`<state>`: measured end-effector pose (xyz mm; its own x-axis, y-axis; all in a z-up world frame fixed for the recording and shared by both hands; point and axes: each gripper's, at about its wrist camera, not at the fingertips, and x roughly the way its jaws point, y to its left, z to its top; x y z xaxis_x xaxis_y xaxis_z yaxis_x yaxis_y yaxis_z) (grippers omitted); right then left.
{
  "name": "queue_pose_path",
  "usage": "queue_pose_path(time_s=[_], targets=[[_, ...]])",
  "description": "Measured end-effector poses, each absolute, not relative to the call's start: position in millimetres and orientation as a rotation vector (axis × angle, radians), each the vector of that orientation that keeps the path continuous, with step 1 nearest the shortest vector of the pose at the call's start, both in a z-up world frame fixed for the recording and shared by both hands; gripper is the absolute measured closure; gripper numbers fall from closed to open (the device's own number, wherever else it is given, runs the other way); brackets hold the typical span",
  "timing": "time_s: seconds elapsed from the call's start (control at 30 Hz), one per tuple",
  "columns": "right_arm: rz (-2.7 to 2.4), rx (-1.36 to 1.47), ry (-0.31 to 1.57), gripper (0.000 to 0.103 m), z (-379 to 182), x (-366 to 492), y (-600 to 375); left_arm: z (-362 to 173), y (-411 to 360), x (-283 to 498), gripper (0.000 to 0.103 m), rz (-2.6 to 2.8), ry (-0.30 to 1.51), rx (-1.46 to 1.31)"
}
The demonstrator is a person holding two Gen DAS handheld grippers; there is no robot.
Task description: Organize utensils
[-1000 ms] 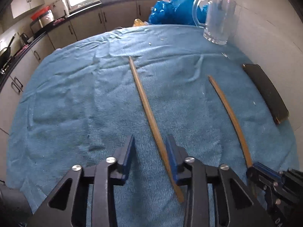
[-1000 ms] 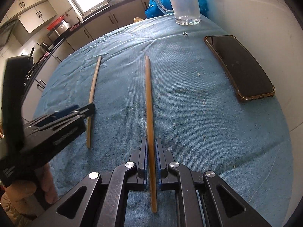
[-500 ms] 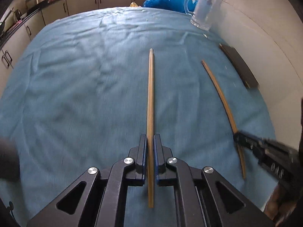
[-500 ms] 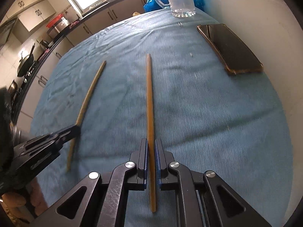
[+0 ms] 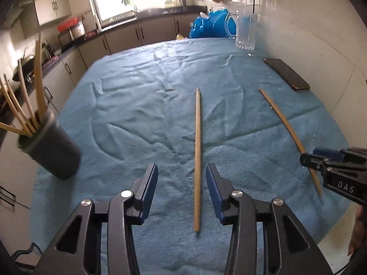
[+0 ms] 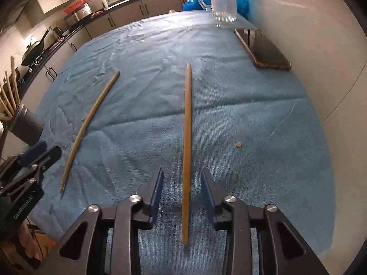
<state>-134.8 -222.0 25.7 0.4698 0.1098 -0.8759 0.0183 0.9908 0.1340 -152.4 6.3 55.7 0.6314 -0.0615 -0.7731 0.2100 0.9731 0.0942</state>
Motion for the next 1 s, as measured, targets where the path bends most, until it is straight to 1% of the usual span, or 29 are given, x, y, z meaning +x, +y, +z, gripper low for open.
queue_pose_path(time_s=[0.33,0.8,1.0], targets=[[0.031,0.126,1.069,0.065,30.9,-130.2,-220.6,57.4,9.3,-145.8,0.056,-0.124,0.862,0.207],[0.035,0.141,1.076,0.063,25.7,-100.1,-230.1,54.3,4.7,-123.9,0.055,-0.117,0.881,0.208],[0.047,0.164,1.068,0.063,26.7,-86.8,-239.9,67.1,16.4,-99.5,0.054,-0.149,0.911,0.091]])
